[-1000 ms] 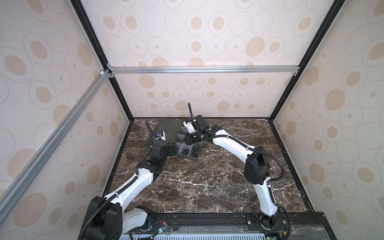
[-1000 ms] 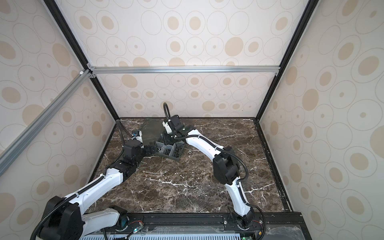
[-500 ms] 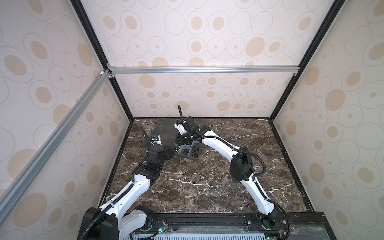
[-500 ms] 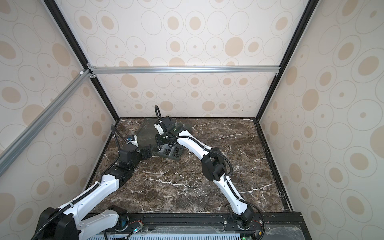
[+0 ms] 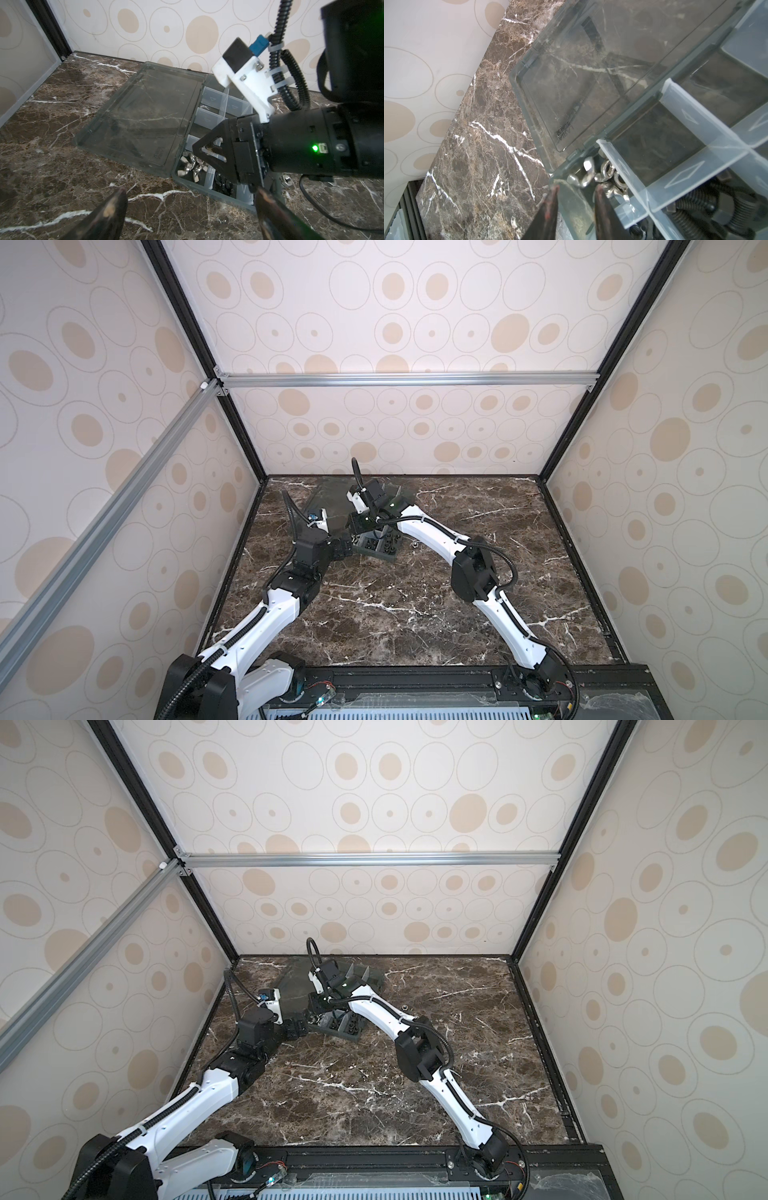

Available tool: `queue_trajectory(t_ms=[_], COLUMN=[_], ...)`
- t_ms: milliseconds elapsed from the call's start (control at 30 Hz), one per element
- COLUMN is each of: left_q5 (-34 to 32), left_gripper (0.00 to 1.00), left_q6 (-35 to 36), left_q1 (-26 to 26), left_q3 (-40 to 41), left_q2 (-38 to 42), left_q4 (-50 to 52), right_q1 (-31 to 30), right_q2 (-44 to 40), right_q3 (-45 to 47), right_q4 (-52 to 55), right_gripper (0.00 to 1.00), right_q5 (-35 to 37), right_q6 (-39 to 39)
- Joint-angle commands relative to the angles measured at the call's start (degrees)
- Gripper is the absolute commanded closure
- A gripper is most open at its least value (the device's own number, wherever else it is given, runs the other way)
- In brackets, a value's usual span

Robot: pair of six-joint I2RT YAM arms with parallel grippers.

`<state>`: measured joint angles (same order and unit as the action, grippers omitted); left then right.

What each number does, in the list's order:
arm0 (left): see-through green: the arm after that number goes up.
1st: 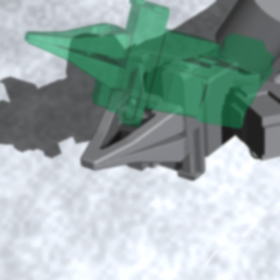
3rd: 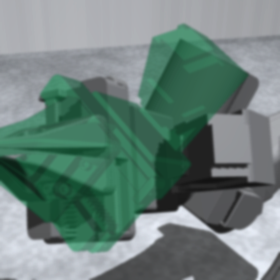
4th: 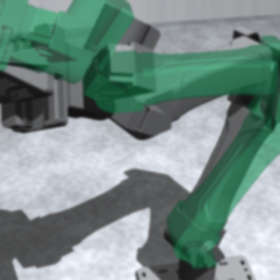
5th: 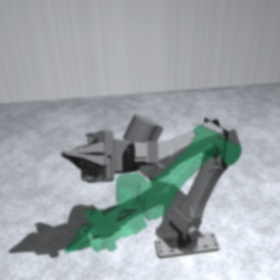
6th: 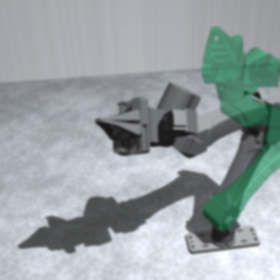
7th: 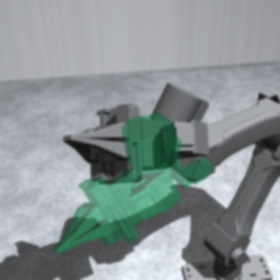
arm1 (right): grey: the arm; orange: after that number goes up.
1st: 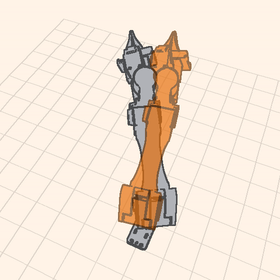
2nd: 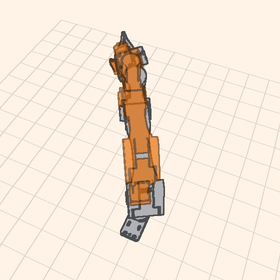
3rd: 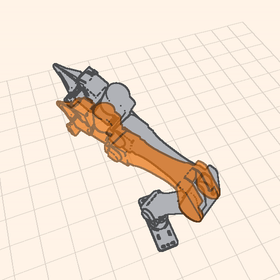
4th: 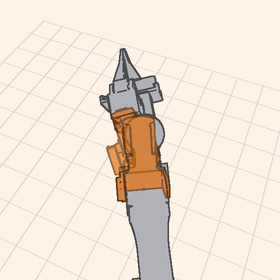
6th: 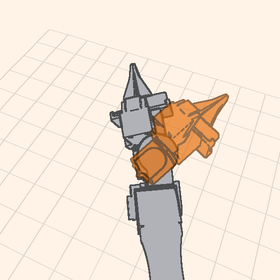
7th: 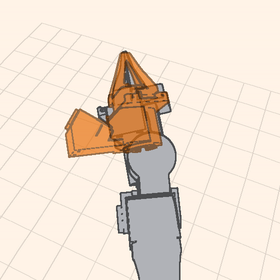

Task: Sort the screws and nuts into containers
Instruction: Place the nut into the container, then pick up the nut from the center of the table.

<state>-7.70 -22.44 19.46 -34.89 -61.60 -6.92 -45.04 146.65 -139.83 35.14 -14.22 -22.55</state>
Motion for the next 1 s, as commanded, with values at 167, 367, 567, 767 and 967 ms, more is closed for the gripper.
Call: queue_trajectory(t_ms=[167,367,567,767,967], left_q5=[7.97,14.55,14.30,14.96,14.29], left_gripper=[0.07,0.10,0.12,0.11,0.11], left_q6=[9.34,14.97,15.14,16.09,15.85], left_q1=[7.16,15.08,17.80,18.20,18.32], left_q3=[-4.50,-8.00,-12.29,-12.23,-12.40], left_q2=[-0.73,-11.42,-18.99,-20.56,-21.97], left_q4=[-5.66,-8.53,-8.33,-8.85,-8.73], right_q1=[2.13,5.32,9.94,11.43,12.04], right_q2=[-33.50,-48.64,-55.50,-55.29,-51.86], right_q3=[43.55,66.60,80.50,84.64,84.36], right_q4=[-18.67,-14.68,-8.64,-5.24,-9.83], right_gripper=[0.68,0.68,0.72,0.71,0.68], right_q5=[8.18,19.92,27.69,27.41,23.45], right_q6=[2.25,0.03,-19.25,-24.69,-22.08])
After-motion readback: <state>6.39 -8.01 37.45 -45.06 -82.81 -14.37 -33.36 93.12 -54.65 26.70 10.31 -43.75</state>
